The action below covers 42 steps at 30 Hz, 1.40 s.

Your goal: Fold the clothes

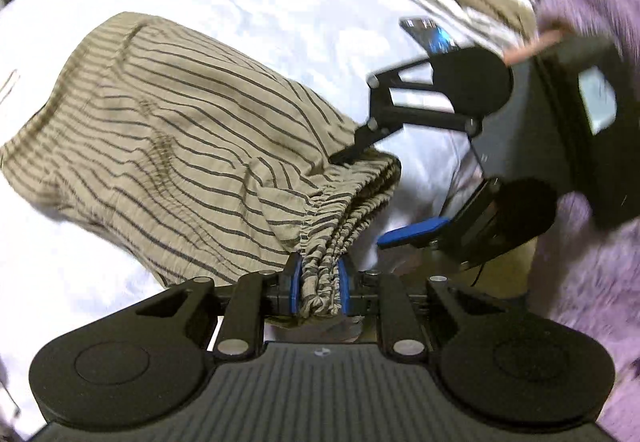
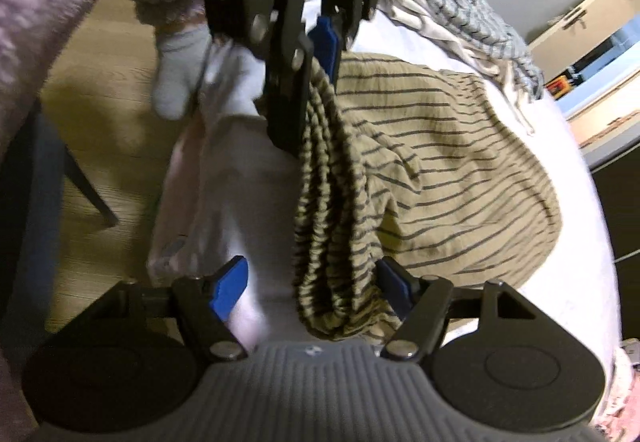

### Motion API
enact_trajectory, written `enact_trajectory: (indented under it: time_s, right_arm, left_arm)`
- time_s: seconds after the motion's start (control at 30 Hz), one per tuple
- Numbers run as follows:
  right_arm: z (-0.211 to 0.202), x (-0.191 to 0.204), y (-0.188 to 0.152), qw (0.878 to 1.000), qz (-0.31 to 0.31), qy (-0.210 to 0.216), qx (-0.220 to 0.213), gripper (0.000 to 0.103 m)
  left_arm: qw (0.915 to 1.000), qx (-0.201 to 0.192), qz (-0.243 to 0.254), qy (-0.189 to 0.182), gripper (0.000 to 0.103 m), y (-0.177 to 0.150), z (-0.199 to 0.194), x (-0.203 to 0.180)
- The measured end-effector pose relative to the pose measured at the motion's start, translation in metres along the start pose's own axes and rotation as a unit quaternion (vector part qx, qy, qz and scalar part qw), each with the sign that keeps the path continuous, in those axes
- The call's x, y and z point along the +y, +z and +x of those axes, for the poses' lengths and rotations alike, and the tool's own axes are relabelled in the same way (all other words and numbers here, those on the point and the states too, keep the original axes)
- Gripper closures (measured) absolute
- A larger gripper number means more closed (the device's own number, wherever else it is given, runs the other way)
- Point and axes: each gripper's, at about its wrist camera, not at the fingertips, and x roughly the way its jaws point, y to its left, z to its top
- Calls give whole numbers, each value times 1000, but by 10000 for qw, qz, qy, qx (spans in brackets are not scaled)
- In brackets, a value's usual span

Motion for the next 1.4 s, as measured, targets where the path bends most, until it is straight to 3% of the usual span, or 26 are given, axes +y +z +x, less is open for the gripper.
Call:
enact_trajectory:
  time_s: [0.1, 0.17, 0.37, 0.47, 0.63, 0.8, 0.97, 1.17, 1.4]
  right_arm:
    - [-5, -1, -2, 9992, -35, -407, -52, 37]
    - [-8, -1, -3, 9976, -59, -678, -87, 46]
    - [-37, -5, -11, 9893, -187, -1413, -327, 71]
    - [-52, -9, -12, 9892, -189, -1412, -352, 76]
    - [-83, -21, -7, 9940, -101, -1045, -295, 78]
    - [-116, -37, 6, 9972, 106, -664, -341, 78]
    - [-131, -45, 14, 9973, 159, -644, -312, 78]
    - [-132, -83, 27, 9943, 783, -563, -463, 78]
    - [-96, -136, 50, 9903, 1092, -656, -555, 78]
  left_arm:
    - [9991, -152, -361, -165, 87, 7, -13, 6]
    - [9980, -262, -521, -235, 87, 1, -22, 9]
    - [9987, -332, -320, -202, 87, 11, -29, 3]
    - [9993, -295, -155, -177, 88, 16, -32, -4]
    - [9996, -71, 148, -209, 88, 18, -47, -27]
    - [9993, -108, 40, -361, 88, 16, -67, -31]
    - [9985, -288, -241, -410, 88, 28, -89, -17]
    - [9974, -477, -473, -274, 88, 45, -106, 12]
    - [9954, -532, -795, 112, 87, 74, -105, 62]
